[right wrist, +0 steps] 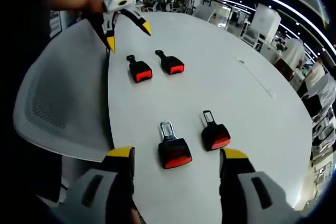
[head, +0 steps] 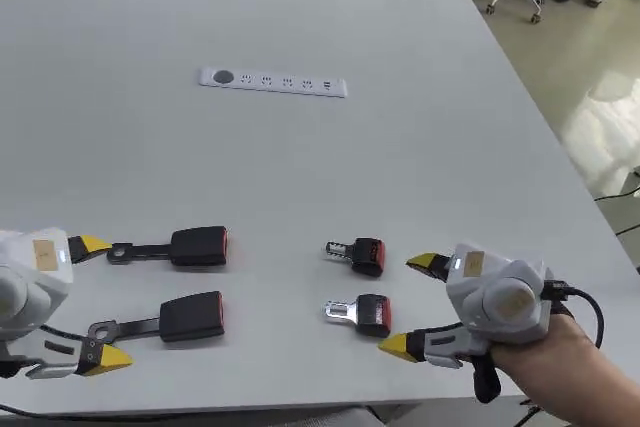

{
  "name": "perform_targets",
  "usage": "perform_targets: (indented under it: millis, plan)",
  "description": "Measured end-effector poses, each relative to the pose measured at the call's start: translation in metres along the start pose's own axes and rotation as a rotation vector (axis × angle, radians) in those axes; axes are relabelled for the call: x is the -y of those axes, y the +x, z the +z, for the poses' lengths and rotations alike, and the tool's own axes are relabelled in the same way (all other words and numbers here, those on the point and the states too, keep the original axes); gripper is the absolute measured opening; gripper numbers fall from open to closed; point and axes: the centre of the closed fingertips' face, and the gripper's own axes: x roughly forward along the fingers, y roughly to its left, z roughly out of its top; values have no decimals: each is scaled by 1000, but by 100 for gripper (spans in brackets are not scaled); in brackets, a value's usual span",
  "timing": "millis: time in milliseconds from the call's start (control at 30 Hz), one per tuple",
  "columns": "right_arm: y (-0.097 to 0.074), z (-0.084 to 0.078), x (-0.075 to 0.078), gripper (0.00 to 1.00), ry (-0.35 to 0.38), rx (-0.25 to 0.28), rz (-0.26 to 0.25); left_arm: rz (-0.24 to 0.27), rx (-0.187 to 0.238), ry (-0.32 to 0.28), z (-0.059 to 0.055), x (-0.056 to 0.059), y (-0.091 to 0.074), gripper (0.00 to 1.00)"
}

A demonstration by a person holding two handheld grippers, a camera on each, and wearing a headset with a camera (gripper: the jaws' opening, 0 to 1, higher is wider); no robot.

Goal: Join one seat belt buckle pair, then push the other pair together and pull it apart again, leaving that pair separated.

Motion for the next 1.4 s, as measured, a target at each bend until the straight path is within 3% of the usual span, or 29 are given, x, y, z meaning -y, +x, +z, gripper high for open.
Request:
perform_targets:
  millis: [100, 400, 700, 967, 1233, 1400]
  plan:
    - [7, -3, -2, 59, -24, -16, 47, -38, 6, 2, 4, 3, 11, 68]
    - [25, -15, -8, 47, -65, -75, 147, -134, -50, 51, -1, 18, 46, 59]
    - [41, -23, -6, 44, -75, -112, 182, -173, -81, 84, 0, 24, 70, 50]
    - [49, -31, -6, 39, -66, -138, 215, -198, -100, 120, 2, 31, 71, 45]
    - [55, -33, -6, 36, -77, -153, 235, -209, -112, 172, 4, 31, 72, 33]
    - [57, -32, -5, 35, -105, -158, 251, -219, -127, 189, 4, 30, 74, 33]
